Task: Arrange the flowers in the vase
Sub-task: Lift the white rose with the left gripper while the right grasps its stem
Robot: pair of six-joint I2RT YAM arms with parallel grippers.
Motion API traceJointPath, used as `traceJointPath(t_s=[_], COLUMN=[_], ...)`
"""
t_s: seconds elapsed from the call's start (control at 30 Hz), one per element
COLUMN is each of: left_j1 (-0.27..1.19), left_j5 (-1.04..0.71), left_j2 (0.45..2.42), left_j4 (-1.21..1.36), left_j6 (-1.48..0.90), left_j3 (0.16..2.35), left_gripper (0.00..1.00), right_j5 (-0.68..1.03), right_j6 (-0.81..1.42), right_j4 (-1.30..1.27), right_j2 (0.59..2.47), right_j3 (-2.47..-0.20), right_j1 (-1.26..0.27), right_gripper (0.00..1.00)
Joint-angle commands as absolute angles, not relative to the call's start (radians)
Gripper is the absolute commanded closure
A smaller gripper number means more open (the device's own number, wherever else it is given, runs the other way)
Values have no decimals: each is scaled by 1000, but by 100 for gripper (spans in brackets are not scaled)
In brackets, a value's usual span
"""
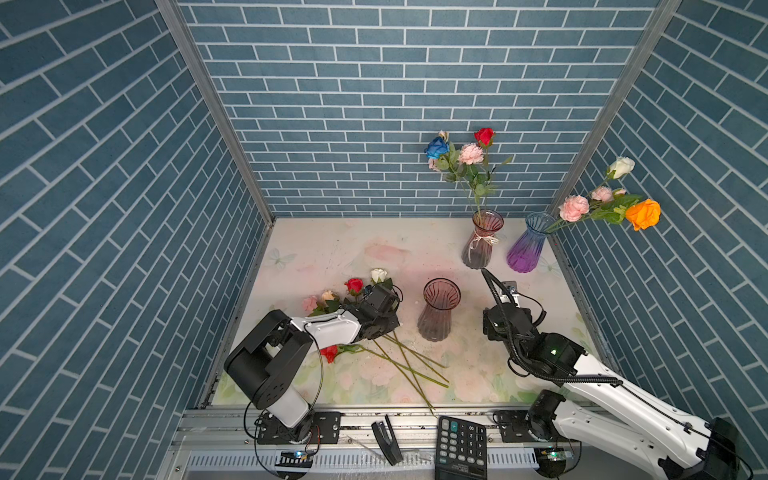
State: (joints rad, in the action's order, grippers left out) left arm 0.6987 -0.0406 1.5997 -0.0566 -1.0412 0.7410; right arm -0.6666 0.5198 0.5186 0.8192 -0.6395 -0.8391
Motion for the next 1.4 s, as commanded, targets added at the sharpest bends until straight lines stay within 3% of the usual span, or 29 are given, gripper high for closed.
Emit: traceJointPath(t_s=[0.0,0.2,0.5,0.9,1.17,1.37], left_j1=[693,693,651,647,645,657], left_j5=[-42,-37,-150,-163,-297,-520], left_j2=[1595,1586,1442,1040,815,799], left_j4=[-63,-56,239,-41,-172,-34], left_j6=[-1046,-1048,-1073,-879,-638,-629], left_j3=[730,722,566,657,815,847], left_gripper=[90,100,100,100,100,100], right_j5=[-688,-688,-693,-587,-217,251], right_j6=[558,558,557,463,368,341], right_j4=[539,537,543,535,319,360], right_j2=[795,782,769,674,464,683], right_j3=[-632,-627,-627,-666,-704,-914], right_j1=[-836,-836,-836,-836,-836,-839], right_gripper=[28,29,31,32,39,45])
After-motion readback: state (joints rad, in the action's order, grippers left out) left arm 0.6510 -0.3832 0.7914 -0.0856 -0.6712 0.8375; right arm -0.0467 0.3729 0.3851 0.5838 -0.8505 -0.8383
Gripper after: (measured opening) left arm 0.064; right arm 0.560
